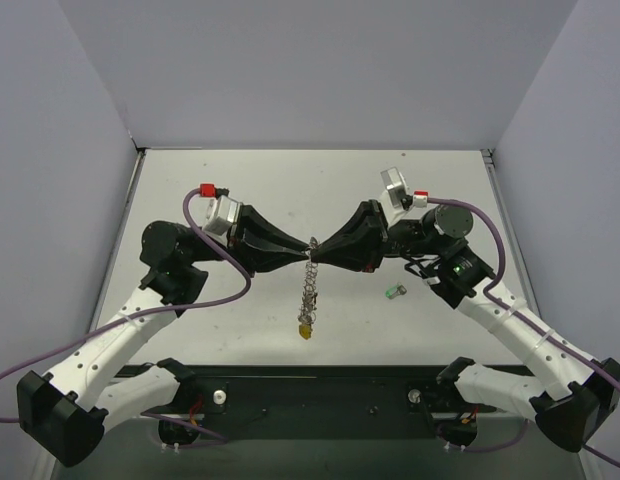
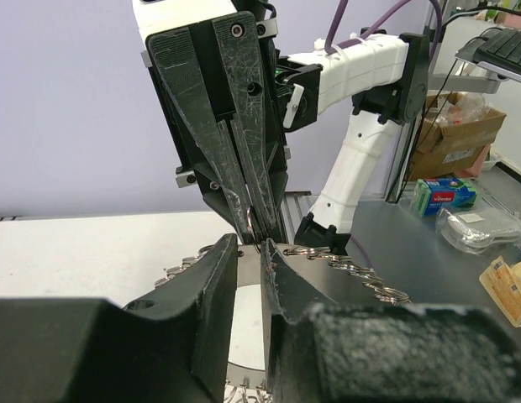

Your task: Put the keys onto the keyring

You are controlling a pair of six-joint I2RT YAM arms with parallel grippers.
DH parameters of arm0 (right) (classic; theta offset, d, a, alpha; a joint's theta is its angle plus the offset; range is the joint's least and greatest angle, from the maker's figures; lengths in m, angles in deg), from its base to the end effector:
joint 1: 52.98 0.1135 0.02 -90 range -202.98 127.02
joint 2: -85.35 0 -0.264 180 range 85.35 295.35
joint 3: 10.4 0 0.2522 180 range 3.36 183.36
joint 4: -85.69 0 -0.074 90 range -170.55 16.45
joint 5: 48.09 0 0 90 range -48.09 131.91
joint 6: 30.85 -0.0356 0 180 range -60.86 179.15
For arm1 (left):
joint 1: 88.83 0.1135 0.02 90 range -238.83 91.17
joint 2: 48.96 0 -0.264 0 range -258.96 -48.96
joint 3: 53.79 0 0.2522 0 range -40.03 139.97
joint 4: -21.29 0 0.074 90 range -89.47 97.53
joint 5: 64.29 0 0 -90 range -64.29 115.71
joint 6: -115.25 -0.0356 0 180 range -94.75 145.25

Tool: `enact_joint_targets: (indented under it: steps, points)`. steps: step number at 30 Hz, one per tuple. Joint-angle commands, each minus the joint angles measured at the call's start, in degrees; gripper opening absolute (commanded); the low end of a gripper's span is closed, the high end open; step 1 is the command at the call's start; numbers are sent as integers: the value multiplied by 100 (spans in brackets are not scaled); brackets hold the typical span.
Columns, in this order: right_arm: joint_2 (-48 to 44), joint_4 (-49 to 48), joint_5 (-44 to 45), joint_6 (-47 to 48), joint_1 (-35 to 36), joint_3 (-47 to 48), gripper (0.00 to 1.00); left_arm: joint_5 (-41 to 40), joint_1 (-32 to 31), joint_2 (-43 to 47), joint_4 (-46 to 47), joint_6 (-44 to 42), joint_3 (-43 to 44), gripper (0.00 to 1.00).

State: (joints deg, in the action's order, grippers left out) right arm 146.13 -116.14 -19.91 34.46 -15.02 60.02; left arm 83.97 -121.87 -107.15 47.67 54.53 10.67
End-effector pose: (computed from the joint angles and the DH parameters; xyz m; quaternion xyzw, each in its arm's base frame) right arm 0.1520 0.1584 0.4335 -0.4936 0.3648 0.6036 0.5088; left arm 0.1592 -0.1397 0.4154 0.4406 0.4049 -0.5964 0.5350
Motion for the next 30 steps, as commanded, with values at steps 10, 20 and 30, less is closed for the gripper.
enact_joint_targets:
  steps: [10, 20, 30]
  points:
    - [207, -1055, -392, -220, 72, 90, 0, -377, -124, -113, -718, -458, 476, 7]
    - [242, -1099, -497, -282, 72, 108, 0, -965, -124, -8, -1061, -722, 467, 4]
    - [260, -1081, -506, -273, 81, 90, 0, -1344, -221, -60, -1228, -827, 450, 30]
